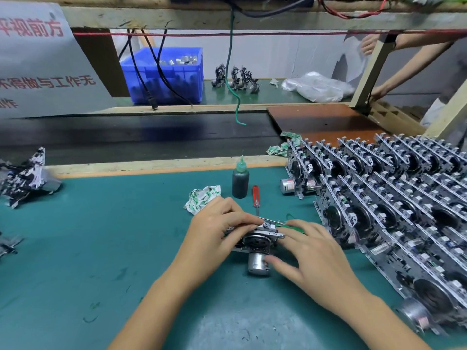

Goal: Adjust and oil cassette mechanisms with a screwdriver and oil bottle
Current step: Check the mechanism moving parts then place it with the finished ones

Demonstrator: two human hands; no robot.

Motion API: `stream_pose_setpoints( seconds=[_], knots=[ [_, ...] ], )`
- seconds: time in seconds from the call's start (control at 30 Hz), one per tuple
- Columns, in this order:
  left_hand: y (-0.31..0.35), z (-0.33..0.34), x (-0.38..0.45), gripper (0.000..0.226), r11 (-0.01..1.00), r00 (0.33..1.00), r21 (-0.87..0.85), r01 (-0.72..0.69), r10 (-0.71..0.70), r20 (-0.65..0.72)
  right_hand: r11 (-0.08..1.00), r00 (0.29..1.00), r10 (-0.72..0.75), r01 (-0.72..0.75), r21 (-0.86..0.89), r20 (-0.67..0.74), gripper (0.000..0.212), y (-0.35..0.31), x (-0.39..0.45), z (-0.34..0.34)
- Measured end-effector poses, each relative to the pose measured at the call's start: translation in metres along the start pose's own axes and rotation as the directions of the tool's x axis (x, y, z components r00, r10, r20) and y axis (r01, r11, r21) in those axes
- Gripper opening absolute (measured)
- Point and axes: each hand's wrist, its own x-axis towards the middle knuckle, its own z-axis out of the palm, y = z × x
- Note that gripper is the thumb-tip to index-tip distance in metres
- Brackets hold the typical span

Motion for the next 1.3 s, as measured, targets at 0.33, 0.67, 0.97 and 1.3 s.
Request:
stream_pose_setpoints(
  seconds=[0.33, 0.67, 0.97, 1.3],
  knots=[
    [0.003, -0.010, 0.006, 0.014, 0.999, 0.994, -0.027, 0.020, -0.017, 0.106, 0.978, 0.999, -0.011, 0.022, 0.206, -0.052, 0.053, -0.002, 0.018, -0.018],
    [0.002, -0.044, 0.007, 0.010, 0.935, 0.956, 0.317, -0.159, 0.065, 0.286, 0.955, 0.939, -0.298, 0.294, 0.046, 0.169, 0.033, -0.016, 0.064, -0.039],
    [0.034, -0.037, 0.121, 0.019, 0.792, 0.847, 0.406, -0.455, 0.245, 0.471, 0.999, 1.000, -0.006, 0.005, 0.043, 0.013, 0.041, 0.020, 0.087, -0.103],
    [0.027, -0.006, 0.210, 0.015, 0.386, 0.762, 0.675, -0.629, 0.132, 0.634, 0.981, 0.977, 0.194, -0.191, 0.038, -0.086, 0.034, 0.058, 0.145, -0.071]
  ],
)
